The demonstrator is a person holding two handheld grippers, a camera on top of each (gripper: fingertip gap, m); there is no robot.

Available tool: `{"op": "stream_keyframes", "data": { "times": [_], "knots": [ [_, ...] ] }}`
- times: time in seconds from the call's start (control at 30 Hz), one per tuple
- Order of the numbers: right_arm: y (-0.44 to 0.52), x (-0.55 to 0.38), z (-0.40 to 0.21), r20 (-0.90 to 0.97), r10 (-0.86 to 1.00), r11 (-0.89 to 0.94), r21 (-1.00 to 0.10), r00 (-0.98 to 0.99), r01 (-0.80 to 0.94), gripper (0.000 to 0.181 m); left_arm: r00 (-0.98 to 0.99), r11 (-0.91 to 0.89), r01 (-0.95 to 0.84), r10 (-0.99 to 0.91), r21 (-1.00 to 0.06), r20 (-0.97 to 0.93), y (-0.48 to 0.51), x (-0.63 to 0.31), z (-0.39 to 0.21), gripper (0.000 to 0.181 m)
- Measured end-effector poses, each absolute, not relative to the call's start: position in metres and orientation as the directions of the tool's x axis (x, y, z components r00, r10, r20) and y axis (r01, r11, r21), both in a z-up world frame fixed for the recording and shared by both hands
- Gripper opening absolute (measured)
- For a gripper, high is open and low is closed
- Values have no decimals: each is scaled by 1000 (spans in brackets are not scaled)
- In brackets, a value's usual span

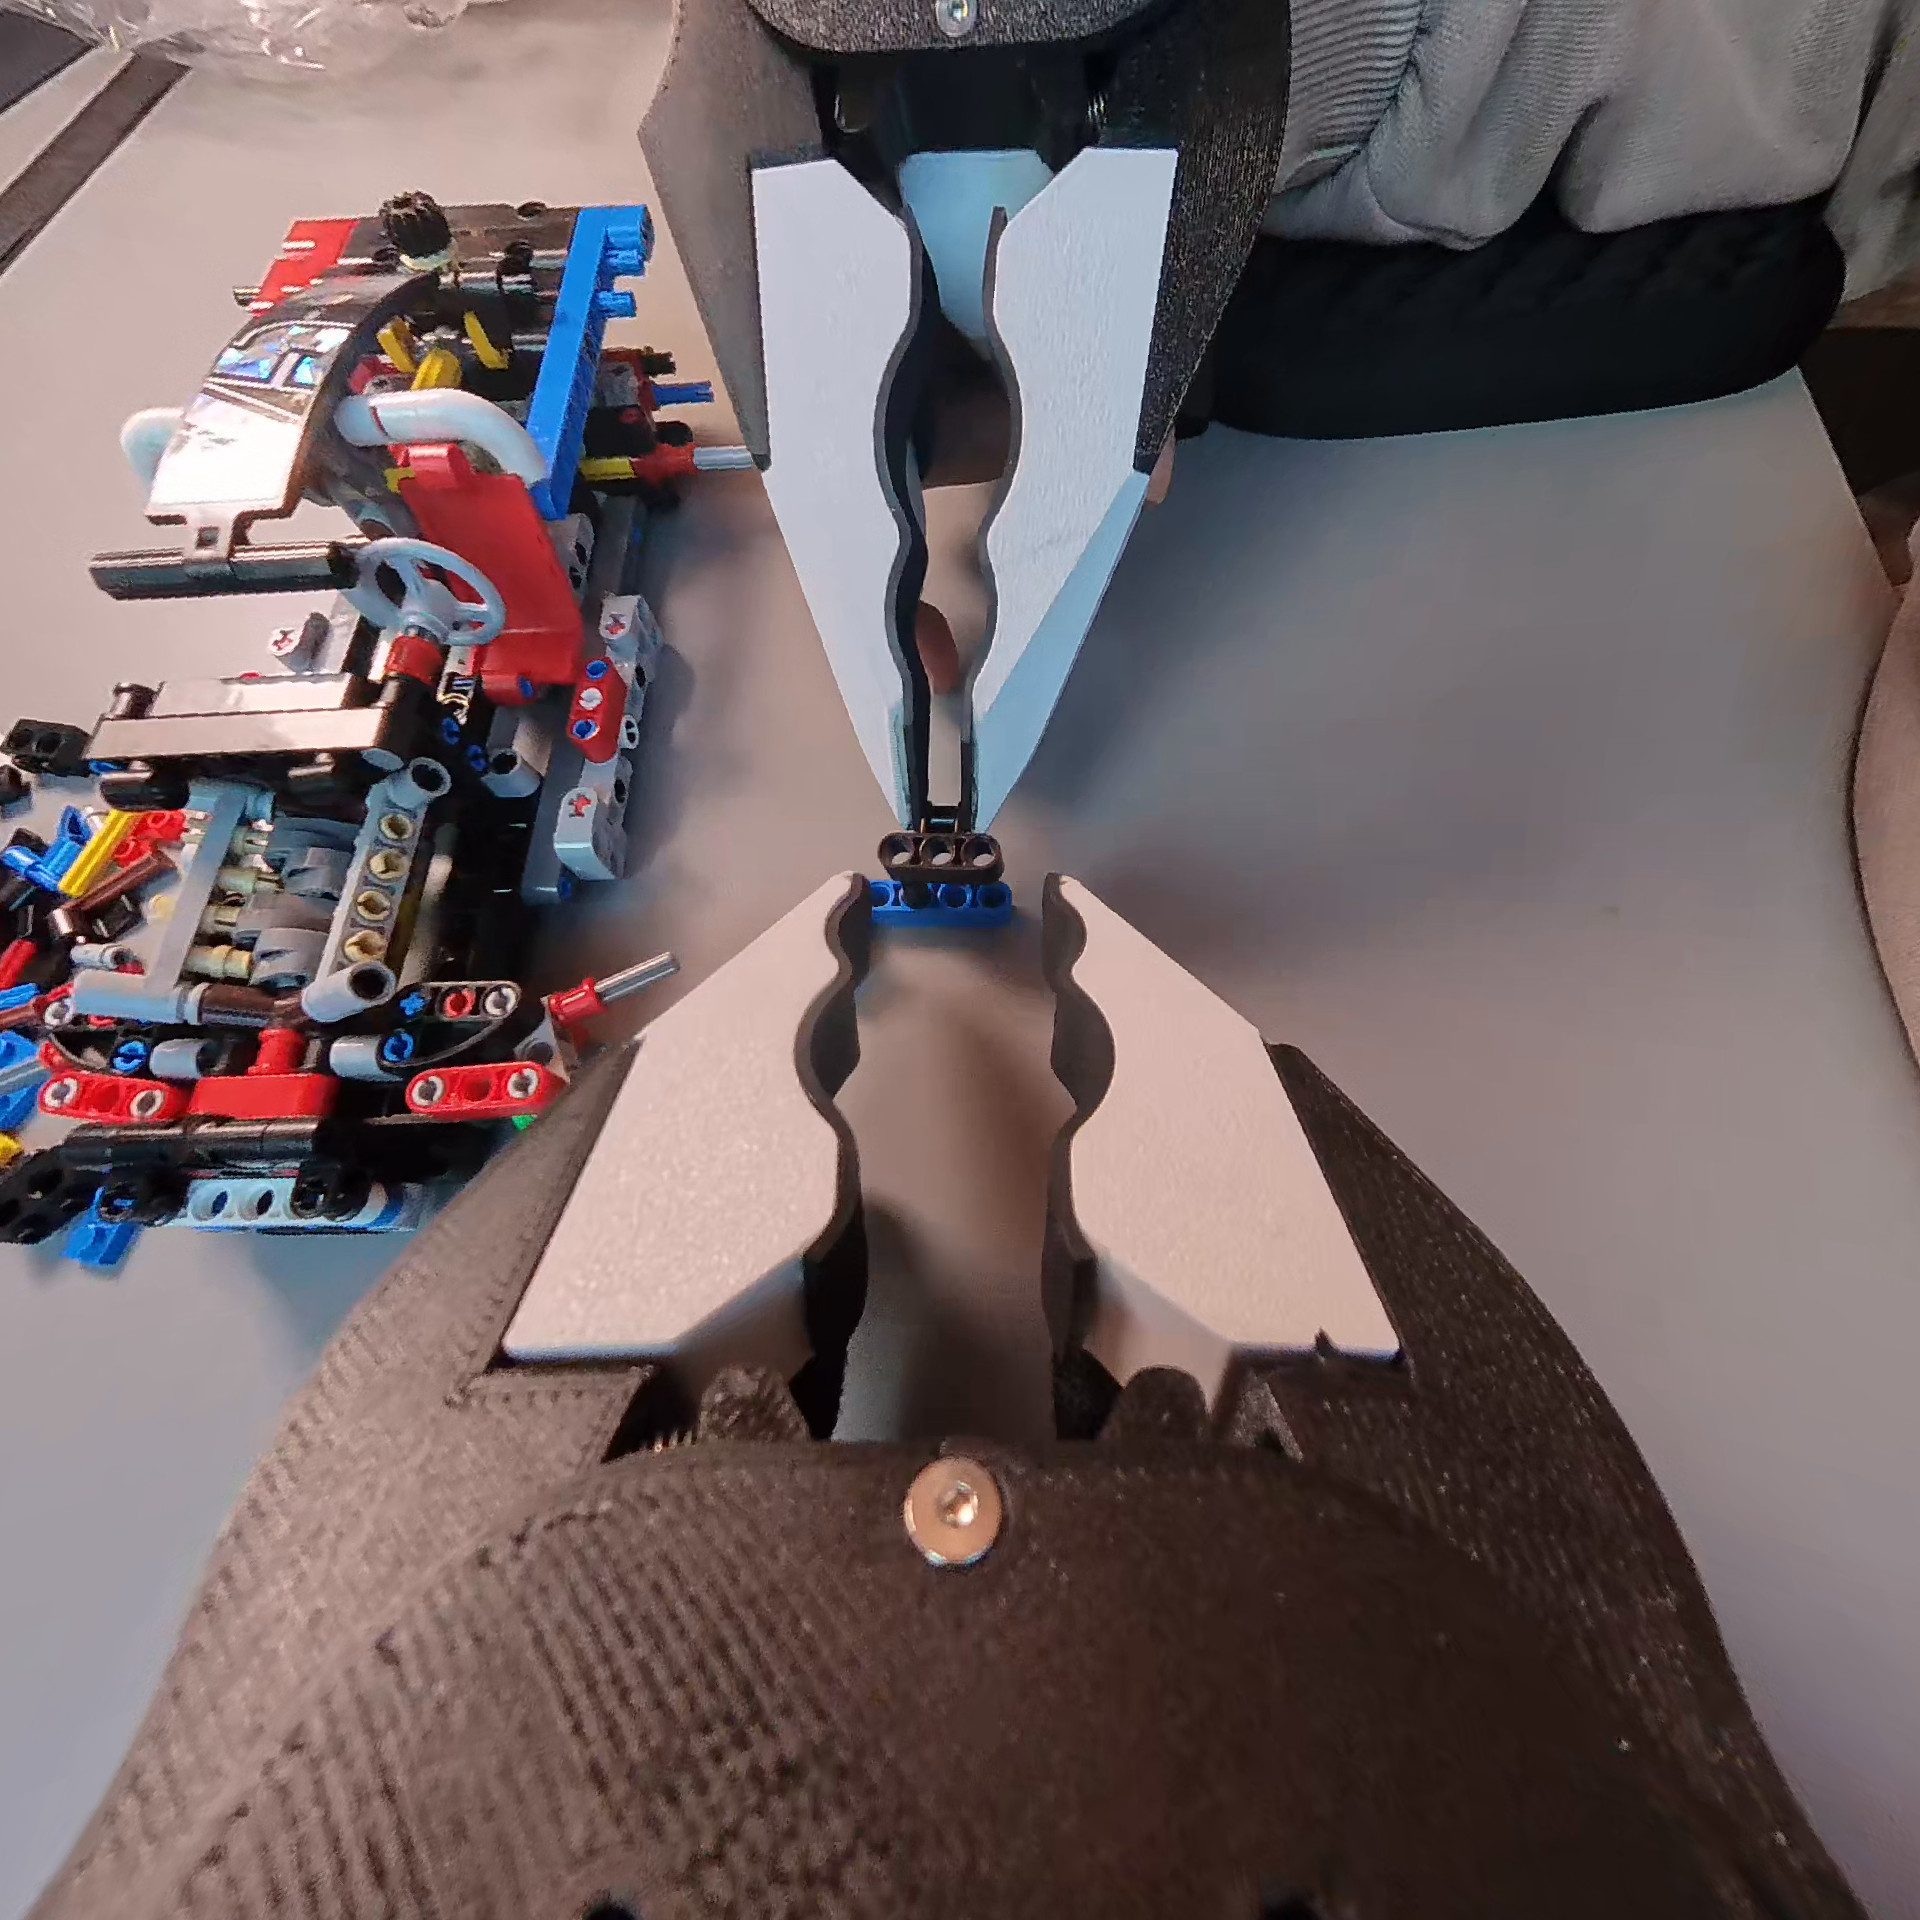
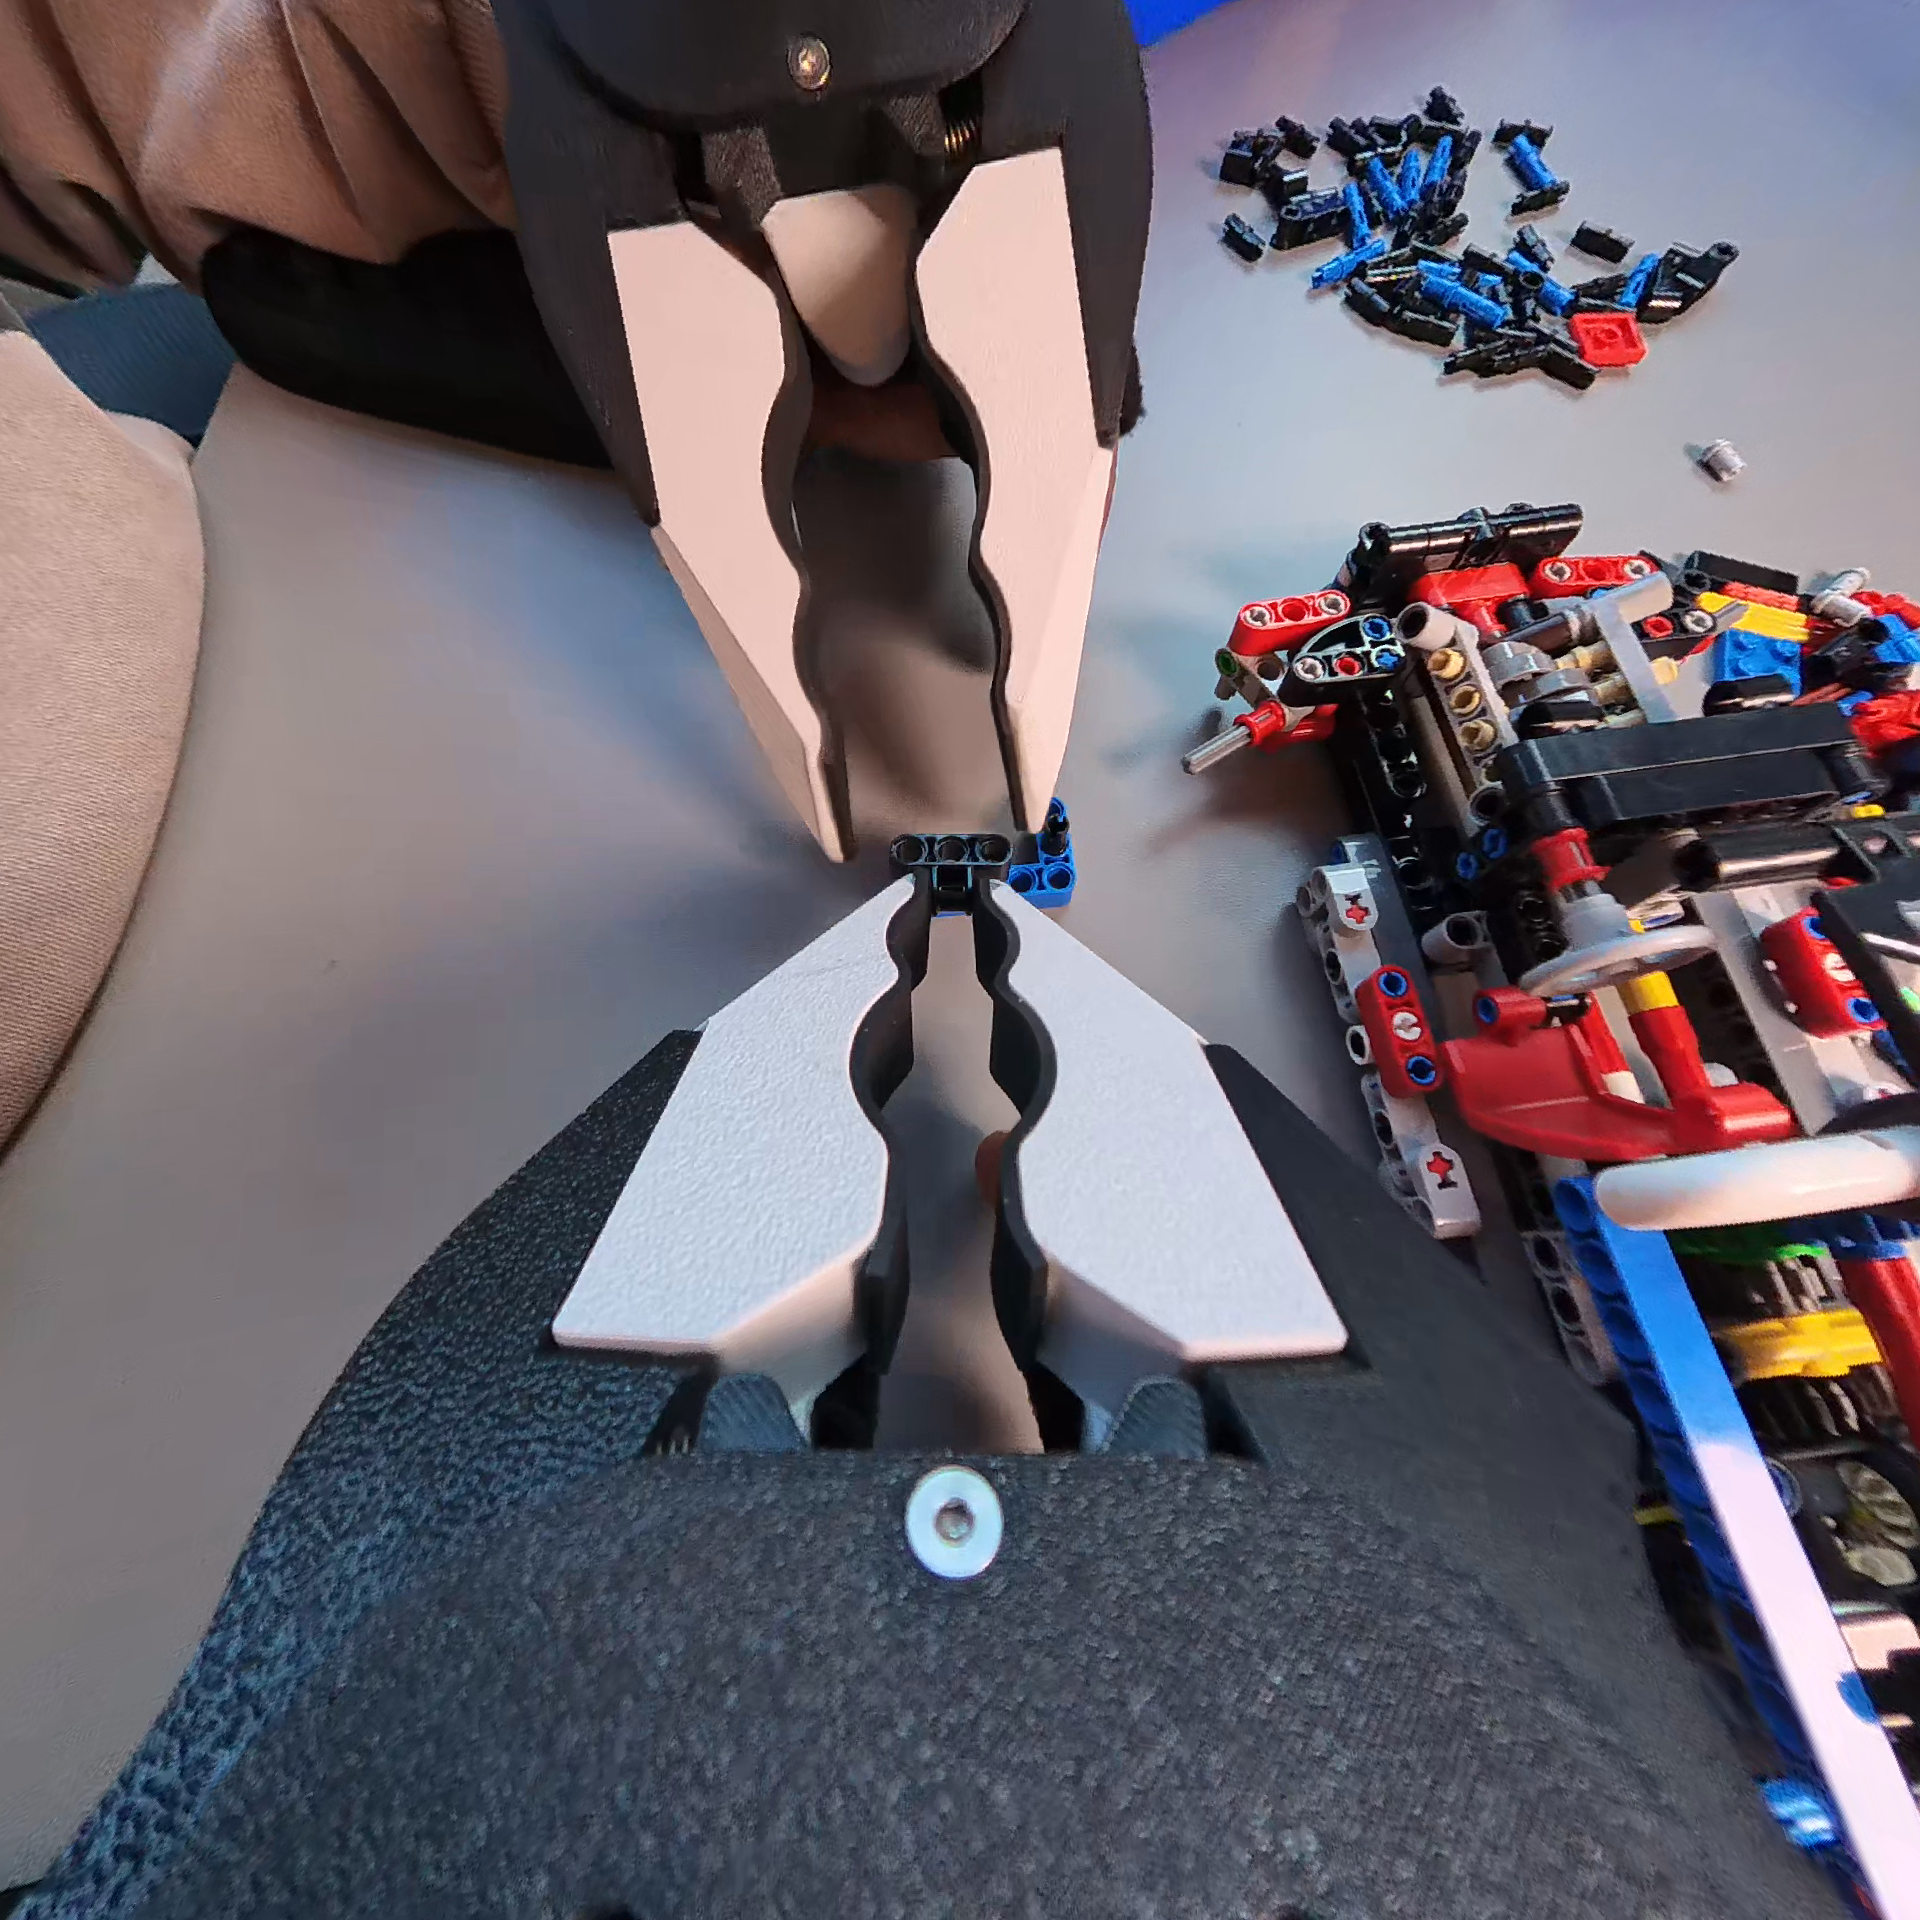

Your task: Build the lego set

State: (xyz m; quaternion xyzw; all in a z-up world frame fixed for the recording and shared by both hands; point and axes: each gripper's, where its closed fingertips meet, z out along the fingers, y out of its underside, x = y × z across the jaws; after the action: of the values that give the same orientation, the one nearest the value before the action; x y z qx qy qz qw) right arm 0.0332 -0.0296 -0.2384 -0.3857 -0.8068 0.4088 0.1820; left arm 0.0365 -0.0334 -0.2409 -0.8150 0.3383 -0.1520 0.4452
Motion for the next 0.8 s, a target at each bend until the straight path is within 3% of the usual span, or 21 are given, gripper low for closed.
{"op": "stream_keyframes", "data": {
  "times": [0.8],
  "knots": [
    [-32, 33, -242, -49, 742, 381, -789, -668, 482, 6, 721, -391, -436, -691, -811, -54, -28, 38, -245, 22]
  ]
}}
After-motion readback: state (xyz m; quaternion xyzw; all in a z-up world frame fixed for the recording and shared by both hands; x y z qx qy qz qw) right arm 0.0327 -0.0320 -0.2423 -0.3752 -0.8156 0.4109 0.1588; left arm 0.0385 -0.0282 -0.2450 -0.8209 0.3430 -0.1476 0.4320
